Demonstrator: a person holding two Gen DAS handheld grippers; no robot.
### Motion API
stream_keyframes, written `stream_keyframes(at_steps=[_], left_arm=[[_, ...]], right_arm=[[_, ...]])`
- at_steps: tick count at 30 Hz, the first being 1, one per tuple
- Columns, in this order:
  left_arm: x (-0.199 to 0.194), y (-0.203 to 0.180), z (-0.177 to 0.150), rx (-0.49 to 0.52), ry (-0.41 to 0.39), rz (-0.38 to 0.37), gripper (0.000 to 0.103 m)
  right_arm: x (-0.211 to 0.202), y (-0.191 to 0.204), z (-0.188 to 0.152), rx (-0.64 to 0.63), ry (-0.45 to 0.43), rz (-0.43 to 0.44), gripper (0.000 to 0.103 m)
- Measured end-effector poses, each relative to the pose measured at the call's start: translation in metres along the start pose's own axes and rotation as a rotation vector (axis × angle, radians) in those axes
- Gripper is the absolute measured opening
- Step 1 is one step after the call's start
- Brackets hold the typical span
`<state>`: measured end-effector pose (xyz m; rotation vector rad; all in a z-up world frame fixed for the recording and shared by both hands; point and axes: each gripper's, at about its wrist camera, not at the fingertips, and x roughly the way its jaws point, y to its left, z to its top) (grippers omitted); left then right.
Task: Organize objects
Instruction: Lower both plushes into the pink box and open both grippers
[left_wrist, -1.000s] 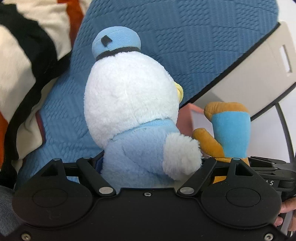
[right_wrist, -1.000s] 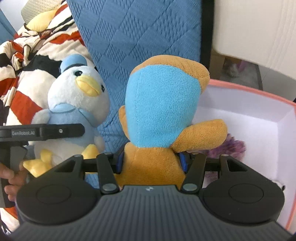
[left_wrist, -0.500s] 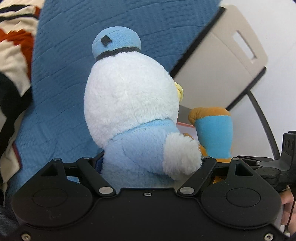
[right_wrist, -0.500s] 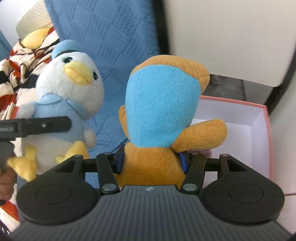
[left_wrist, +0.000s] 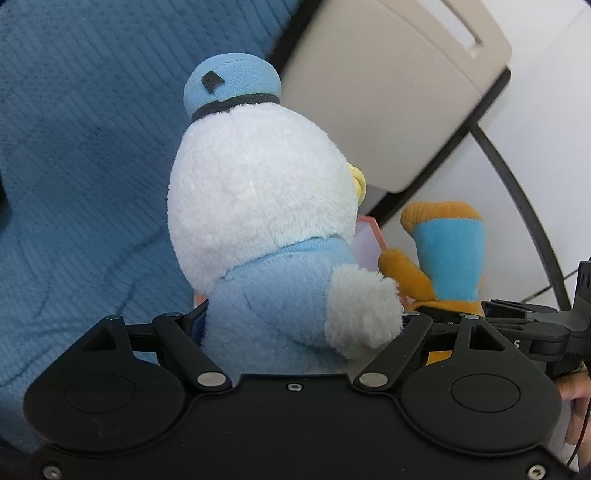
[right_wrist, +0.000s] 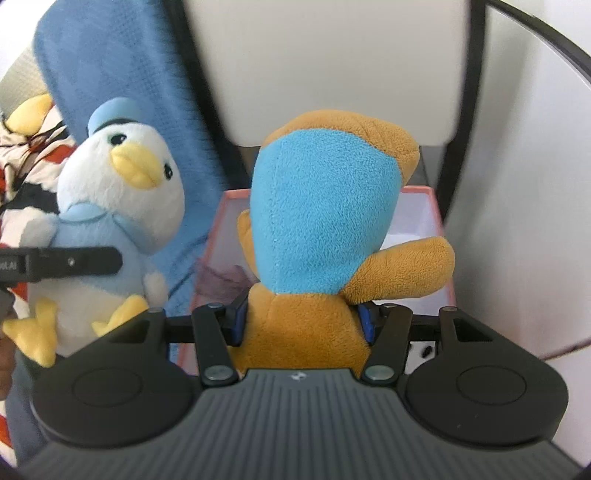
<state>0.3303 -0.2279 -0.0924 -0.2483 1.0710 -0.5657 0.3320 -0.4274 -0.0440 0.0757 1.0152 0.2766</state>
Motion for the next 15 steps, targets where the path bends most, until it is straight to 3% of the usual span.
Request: stream_keyframes(at_steps=[7,15], left_arm=[[0.048,-0.026,-0.015,0.049,0.058,0.021,0.080],[0.103,-0.038,-0.031,0.066,0.146,0.049,0.080]], right_arm=[[0.035,-0.042,-0.017,0.061,0.036,-0.009,0.058],[0.085,-0.057,-0.026,0.062,0.016,-0.012,0.061]])
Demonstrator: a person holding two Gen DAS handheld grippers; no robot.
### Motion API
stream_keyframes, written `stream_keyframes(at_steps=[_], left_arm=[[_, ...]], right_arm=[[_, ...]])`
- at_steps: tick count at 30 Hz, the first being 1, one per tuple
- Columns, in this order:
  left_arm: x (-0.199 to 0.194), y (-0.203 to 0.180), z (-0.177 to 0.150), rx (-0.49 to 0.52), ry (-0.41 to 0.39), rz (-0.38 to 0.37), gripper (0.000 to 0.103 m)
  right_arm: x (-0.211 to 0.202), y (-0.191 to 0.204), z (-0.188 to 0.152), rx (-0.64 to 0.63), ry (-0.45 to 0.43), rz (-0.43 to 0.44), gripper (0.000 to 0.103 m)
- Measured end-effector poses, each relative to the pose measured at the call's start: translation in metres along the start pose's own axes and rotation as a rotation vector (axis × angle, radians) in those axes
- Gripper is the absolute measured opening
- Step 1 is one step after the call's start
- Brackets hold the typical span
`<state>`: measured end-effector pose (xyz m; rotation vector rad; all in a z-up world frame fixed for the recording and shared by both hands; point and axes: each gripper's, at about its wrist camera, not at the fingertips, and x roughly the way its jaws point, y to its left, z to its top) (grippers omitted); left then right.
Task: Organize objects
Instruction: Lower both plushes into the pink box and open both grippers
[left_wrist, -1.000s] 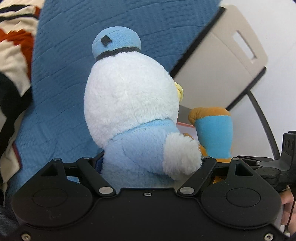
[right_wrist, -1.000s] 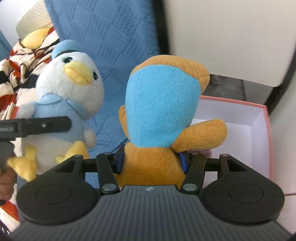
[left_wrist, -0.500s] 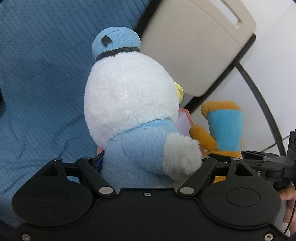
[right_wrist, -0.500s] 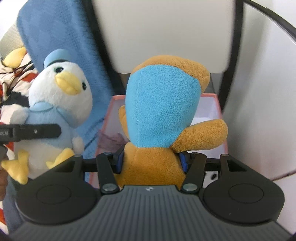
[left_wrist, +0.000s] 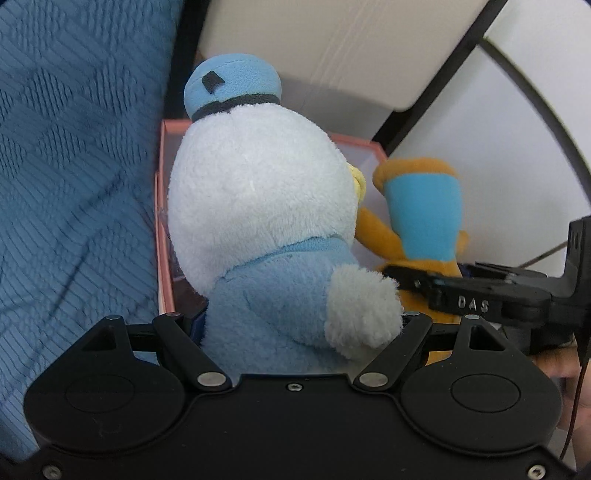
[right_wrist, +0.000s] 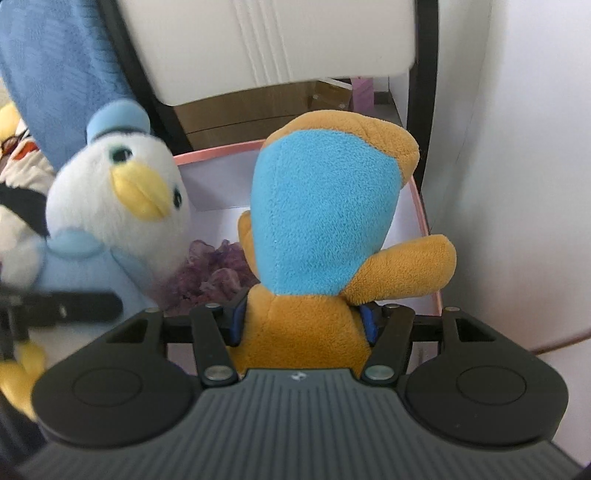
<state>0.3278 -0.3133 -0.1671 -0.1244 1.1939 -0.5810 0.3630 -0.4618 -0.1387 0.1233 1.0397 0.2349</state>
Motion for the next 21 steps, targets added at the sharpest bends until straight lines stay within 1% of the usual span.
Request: stream_keyframes(at_steps=[3,4,7,8,9,11,12,13,14,15,16,17,21], left_arm=[[0.006,0.005,-0.013,0.013,0.031,0.002,0.080],[0.007,0.005,-0.017,0.014,0.037,0.000,0.080],[0.008,0.006,-0.018,0.011,0.041,-0.008,0.080],[0.008,0.007,-0.019,0.008,0.040,-0.008,0.080],[0.007,0.007,-0.018,0.008,0.041,-0.008,0.080],[0.002,0.007,-0.015,0.021,0.044,-0.004,0.083],[0.001,0.004,-0.016,0.028,0.044,0.004,0.084],[-0.001,0.004,-0.015,0.028,0.039,0.017,0.087],[-0.005,0.003,-0.015,0.027,0.031,0.024,0.088],[-0.010,0.002,-0.015,0.035,0.023,0.020,0.090],[-0.016,0.001,-0.015,0.054,0.016,0.007,0.096],[-0.022,-0.002,-0.015,0.065,0.010,0.000,0.098],[-0.055,-0.012,-0.013,0.113,-0.035,0.002,0.098]], right_arm=[[0.018,-0.001,-0.004,0.050,0.014,0.014,0.061],[0.025,0.008,-0.002,0.059,0.015,0.013,0.061],[0.032,0.010,-0.002,0.064,0.018,-0.003,0.061],[0.030,0.006,-0.016,0.067,0.016,-0.004,0.061],[0.029,0.007,-0.015,0.071,0.013,-0.001,0.062],[0.024,0.007,-0.014,0.080,0.000,0.002,0.069],[0.020,0.005,-0.012,0.094,-0.009,-0.001,0.076],[0.018,0.004,-0.009,0.117,-0.014,0.006,0.081],[0.017,0.005,-0.005,0.146,-0.016,0.016,0.090],[0.012,0.004,-0.003,0.166,-0.019,0.020,0.091],[0.005,0.004,0.000,0.175,-0.025,0.019,0.091],[-0.001,0.007,0.002,0.171,-0.034,0.015,0.091],[-0.039,0.013,-0.001,0.157,-0.078,0.002,0.091]])
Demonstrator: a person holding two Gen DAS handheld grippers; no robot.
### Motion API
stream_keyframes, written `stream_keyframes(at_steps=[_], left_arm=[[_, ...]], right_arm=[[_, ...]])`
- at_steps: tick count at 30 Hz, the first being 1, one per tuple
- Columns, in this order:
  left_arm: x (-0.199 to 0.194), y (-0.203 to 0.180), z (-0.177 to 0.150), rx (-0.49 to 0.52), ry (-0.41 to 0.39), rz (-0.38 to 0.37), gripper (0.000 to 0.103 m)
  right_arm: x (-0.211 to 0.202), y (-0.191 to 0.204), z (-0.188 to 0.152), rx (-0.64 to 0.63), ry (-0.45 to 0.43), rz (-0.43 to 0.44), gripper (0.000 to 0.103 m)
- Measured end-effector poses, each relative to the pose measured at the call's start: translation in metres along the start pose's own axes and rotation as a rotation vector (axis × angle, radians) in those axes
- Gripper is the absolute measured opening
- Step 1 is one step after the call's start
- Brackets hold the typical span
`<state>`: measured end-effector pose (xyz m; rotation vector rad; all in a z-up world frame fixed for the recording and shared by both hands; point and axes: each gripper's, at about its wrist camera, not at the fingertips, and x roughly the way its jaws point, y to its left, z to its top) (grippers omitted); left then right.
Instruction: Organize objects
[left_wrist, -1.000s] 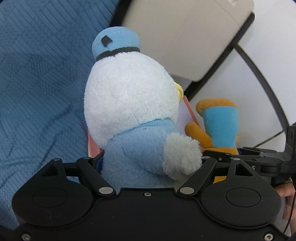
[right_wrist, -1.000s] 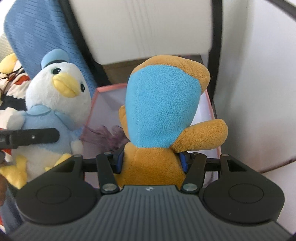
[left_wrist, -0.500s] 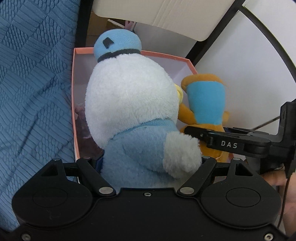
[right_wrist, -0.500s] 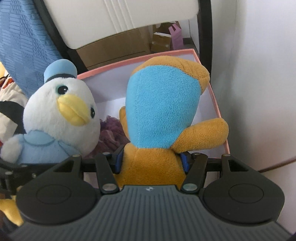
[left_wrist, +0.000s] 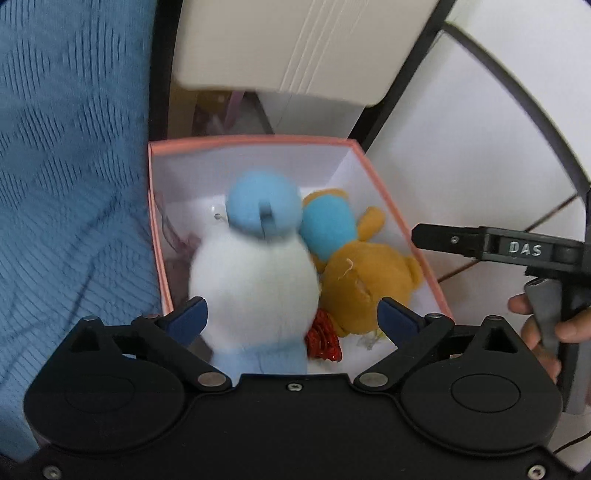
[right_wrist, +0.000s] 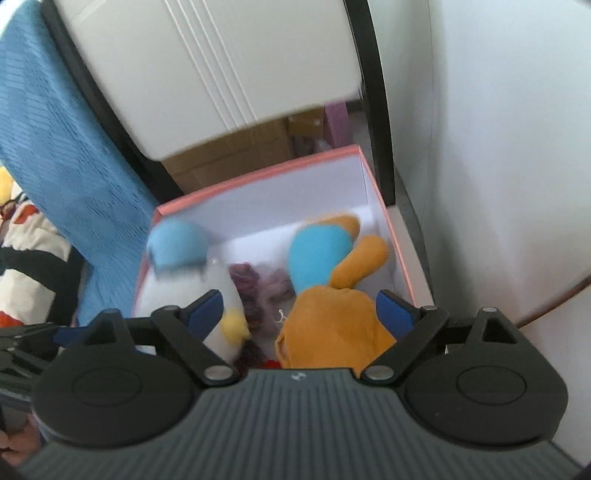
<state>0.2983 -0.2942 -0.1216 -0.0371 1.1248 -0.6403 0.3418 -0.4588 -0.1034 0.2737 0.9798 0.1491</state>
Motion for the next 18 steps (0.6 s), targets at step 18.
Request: stream_keyframes(at_steps=[18], left_arm=[[-0.154,0.001,-0.007,0.061,-0.213,-0.076,0.098]], right_arm=[[-0.154,0.071,-0.030,-0.093,-0.195,0.008,0.091]])
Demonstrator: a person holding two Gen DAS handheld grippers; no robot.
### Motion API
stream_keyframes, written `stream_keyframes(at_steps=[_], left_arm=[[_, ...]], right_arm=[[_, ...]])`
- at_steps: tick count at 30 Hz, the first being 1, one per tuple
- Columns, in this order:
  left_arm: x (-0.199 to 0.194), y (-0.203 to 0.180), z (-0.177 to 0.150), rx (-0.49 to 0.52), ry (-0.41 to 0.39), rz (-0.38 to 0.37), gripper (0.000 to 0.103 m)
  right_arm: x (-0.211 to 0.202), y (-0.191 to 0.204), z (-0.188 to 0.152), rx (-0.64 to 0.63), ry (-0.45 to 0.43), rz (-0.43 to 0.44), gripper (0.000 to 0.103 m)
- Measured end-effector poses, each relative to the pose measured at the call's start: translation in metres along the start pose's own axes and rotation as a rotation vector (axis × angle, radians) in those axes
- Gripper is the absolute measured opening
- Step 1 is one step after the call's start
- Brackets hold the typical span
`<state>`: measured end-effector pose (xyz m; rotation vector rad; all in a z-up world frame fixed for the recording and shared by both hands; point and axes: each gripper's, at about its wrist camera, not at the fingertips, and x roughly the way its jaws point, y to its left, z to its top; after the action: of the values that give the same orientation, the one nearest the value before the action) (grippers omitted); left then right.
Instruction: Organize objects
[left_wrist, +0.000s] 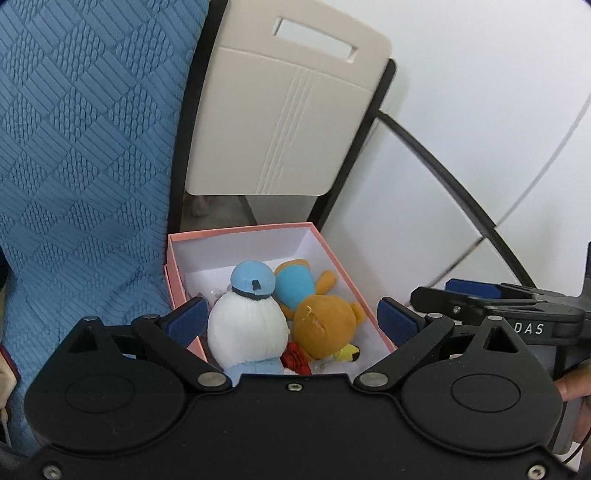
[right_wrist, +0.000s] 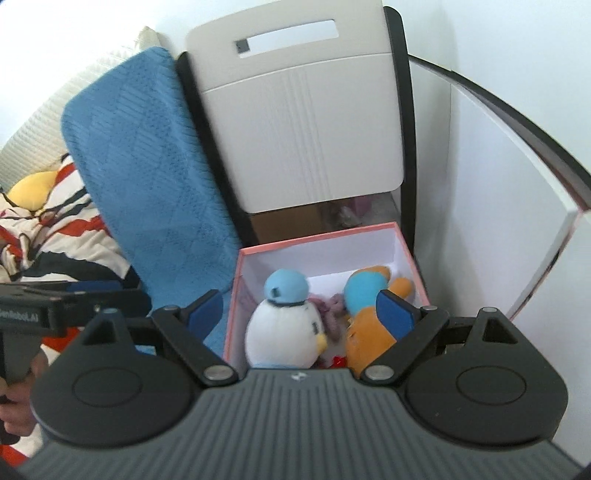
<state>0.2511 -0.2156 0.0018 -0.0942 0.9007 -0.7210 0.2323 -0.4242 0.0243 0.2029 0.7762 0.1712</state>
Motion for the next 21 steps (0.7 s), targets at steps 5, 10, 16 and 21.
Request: stream_keyframes(at_steps=[5,10,16,21], left_arm=[[-0.016,0.007,-0.019,0.007,-0.014,0.001,0.098],[-0.023,0.017,-0.035,-0.002,-0.027,0.003,0.098],[-0.030,0.025,-0.054,-0.008,-0.047,0.014,0.098],[-0.029,0.027,-0.070,-0.017,-0.055,0.011,0.098]], right_arm=[[-0.020,0.015,-0.023,0.006,-0.016,0.002,0.091],[-0.029,0.027,-0.048,0.028,-0.021,0.006,0.091],[-0.033,0.036,-0.069,0.030,-0.038,-0.004,0.091],[-0.032,0.037,-0.080,0.039,-0.040,0.007,0.091]])
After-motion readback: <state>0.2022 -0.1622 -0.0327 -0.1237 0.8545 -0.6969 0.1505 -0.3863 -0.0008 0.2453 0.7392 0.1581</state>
